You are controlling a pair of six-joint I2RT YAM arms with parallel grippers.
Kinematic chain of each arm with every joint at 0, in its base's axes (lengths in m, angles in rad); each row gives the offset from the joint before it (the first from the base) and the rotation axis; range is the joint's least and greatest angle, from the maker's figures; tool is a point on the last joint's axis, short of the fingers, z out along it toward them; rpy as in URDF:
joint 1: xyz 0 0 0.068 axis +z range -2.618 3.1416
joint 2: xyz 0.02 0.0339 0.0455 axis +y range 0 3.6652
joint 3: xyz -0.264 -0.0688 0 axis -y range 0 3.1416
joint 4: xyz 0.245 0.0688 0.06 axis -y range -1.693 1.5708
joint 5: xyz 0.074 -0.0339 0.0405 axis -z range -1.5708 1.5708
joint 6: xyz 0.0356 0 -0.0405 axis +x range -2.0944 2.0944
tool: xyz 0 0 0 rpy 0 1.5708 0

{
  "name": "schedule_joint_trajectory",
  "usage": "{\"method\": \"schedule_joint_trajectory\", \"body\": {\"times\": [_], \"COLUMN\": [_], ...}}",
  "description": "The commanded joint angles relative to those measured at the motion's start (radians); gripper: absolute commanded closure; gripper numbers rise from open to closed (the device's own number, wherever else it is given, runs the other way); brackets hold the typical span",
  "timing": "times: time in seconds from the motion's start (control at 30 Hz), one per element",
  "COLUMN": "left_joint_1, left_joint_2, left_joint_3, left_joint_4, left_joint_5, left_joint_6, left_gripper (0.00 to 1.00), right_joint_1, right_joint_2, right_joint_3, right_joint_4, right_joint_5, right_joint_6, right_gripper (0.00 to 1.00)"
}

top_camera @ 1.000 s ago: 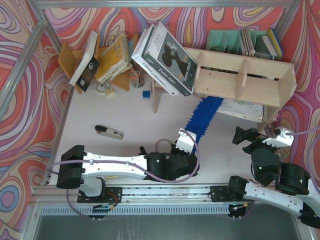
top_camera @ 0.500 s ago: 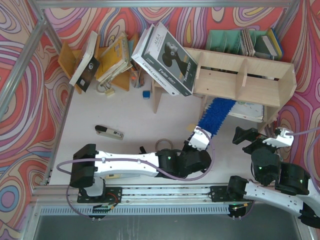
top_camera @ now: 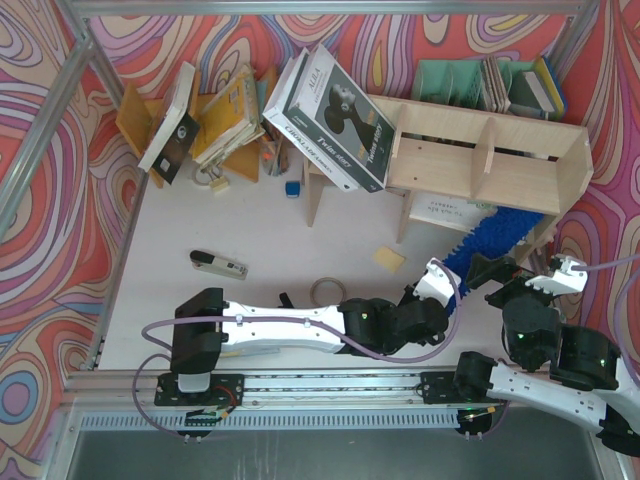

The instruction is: Dust the bookshelf with a duster

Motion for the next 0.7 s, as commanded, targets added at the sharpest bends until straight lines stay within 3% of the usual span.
{"method": "schedule_joint_trajectory", "body": {"times": [0.0,0.43,0.67], "left_joint_1": [0.000,0.008,0.008], "left_joint_2": [-0.037,-0.006,0.056], "left_joint_3": [-0.020,-0.068,0.017], "left_joint_4": [0.147,0.042,-0.071], "left_joint_5": [0.019,0.076,0.053], "left_joint_6": [0.017,-0.088,-0.100], "left_gripper": [1.00,1.00,1.00], "right_joint_1": [0.006,0.006,0.006], "right_joint_2": [-0.009,-0.011,-0.012], "right_joint_3": [0.008,0.008,0.009], "right_joint_4": [-0.011,-0.013,-0.013], "right_joint_5": [0.028,0.029,0.029], "right_joint_6": [0.011,0.013,0.014], "right_gripper": [0.01,0.01,0.01]}}
